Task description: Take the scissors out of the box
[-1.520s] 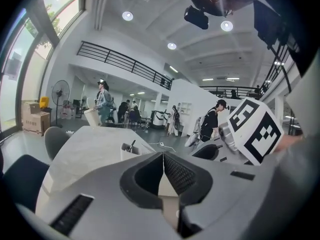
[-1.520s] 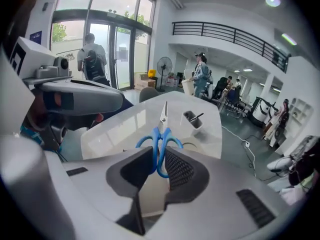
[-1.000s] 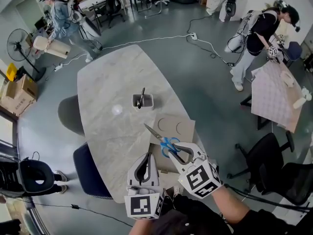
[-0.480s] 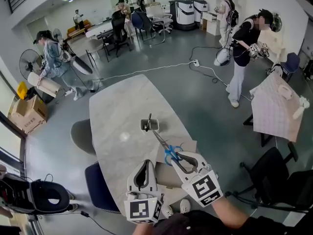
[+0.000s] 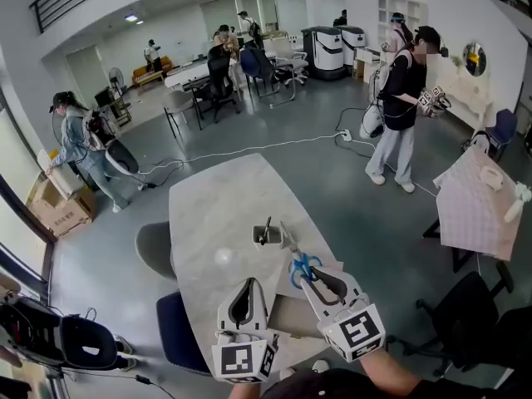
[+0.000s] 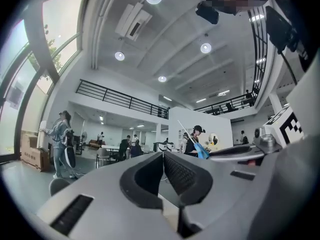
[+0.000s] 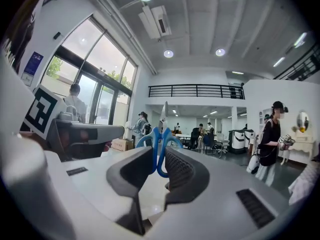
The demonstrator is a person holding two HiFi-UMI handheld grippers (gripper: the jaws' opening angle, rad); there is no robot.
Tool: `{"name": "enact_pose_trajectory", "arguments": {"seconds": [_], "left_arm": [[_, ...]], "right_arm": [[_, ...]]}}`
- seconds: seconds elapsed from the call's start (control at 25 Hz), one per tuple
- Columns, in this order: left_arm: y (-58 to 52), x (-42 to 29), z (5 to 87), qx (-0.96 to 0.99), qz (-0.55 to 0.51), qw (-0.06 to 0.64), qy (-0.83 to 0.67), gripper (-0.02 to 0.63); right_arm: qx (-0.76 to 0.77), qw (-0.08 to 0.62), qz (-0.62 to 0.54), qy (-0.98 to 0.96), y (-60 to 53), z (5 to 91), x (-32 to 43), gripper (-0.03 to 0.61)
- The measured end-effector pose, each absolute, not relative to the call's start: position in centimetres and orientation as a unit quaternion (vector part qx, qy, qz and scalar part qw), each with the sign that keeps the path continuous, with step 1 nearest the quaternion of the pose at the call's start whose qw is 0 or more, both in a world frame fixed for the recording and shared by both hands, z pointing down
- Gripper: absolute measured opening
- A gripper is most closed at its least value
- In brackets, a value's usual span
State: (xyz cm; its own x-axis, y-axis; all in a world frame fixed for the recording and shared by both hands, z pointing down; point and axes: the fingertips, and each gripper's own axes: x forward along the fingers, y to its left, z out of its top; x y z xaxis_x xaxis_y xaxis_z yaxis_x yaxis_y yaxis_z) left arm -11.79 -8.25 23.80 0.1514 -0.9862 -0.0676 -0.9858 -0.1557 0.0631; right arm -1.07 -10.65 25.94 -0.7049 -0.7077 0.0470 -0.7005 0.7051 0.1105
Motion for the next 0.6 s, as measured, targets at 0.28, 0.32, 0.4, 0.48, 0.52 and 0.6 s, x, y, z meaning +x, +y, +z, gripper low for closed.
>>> {"name": "enact_pose_trajectory", "arguments": {"seconds": [0.28, 0.32, 0.4, 0.48, 0.52, 0.6], "left_arm": [[-7.8, -12.2, 23.6, 0.752, -0.050, -0.004, -0.657, 0.017], [-7.8, -12.3, 23.5, 0.752, -0.049, -0.005, -0.658, 0.017], [-7.8, -12.4, 23.3, 0.751, -0.049, -0.006, -0.659, 0.017], [-7.7, -12.3, 23.2, 0.749, -0.050, -0.007, -0.660, 0.017], [-7.7, -12.3, 23.1, 0.749, -0.051, -0.008, -0.660, 0.017], [-7.6, -12.4, 23.0, 0.748, -0.051, -0.008, -0.661, 0.017]], "right_arm": [[0.385, 0.020, -0.049, -0.922, -10.4, 25.1, -1.0, 0.074], [0.385, 0.015, -0.051, -0.921, -10.4, 25.0, -1.1, 0.074], [0.386, 0.008, -0.055, -0.921, -10.4, 24.6, -1.1, 0.074], [0.389, 0.004, -0.057, -0.920, -10.3, 24.4, -0.9, 0.074], [0.390, 0.002, -0.058, -0.919, -10.3, 24.4, -0.9, 0.074], [0.392, 0.001, -0.059, -0.918, -10.3, 24.3, -0.8, 0.074]]}}
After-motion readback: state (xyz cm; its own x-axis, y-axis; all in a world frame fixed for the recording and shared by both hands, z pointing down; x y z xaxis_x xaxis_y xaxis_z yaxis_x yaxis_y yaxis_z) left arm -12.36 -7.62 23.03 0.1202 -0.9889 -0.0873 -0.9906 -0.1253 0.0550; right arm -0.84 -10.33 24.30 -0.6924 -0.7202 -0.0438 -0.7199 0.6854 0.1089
